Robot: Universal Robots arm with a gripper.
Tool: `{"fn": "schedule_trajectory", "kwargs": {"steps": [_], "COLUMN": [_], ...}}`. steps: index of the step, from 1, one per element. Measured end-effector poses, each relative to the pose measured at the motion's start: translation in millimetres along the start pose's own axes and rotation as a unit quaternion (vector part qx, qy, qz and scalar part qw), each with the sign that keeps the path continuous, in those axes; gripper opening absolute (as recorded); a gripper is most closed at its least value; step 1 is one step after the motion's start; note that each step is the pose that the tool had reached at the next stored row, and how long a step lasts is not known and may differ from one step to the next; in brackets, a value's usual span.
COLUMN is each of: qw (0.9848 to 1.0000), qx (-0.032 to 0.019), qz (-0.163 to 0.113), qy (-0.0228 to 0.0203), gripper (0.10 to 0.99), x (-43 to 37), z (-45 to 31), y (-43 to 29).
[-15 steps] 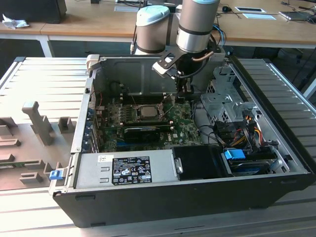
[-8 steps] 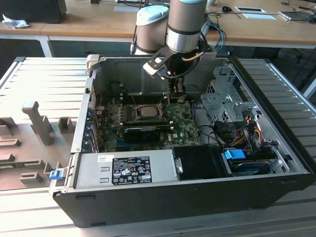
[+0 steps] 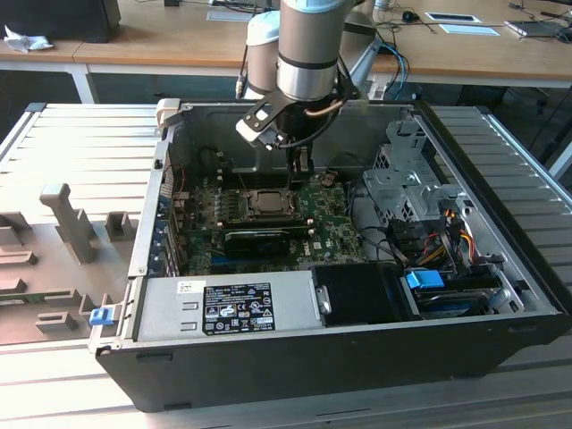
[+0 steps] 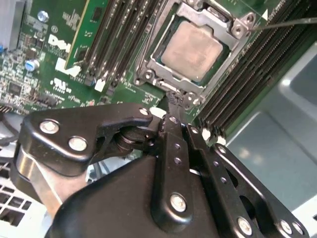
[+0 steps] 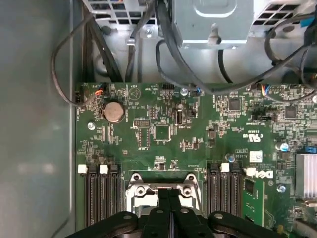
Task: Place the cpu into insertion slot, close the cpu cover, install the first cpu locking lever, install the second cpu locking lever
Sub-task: 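Close the cpu cover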
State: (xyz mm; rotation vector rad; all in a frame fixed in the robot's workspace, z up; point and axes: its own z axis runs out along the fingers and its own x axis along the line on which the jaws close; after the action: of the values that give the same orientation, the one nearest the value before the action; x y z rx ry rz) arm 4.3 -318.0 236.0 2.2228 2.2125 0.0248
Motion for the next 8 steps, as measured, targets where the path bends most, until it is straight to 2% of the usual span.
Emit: {"fn": "schedule_trajectory", "kwargs": {"steps": [4, 8], "qw": [1.0000, 1.0000], "qx": [-0.0001, -0.0004], "qz": [0.000, -0.006], "qy": [-0.0001, 0.0000], "gripper": [0.106, 0.106], "x": [-0.1, 0.5], "z": [3.5, 4.3], "y": [-5.2, -15.7]}}
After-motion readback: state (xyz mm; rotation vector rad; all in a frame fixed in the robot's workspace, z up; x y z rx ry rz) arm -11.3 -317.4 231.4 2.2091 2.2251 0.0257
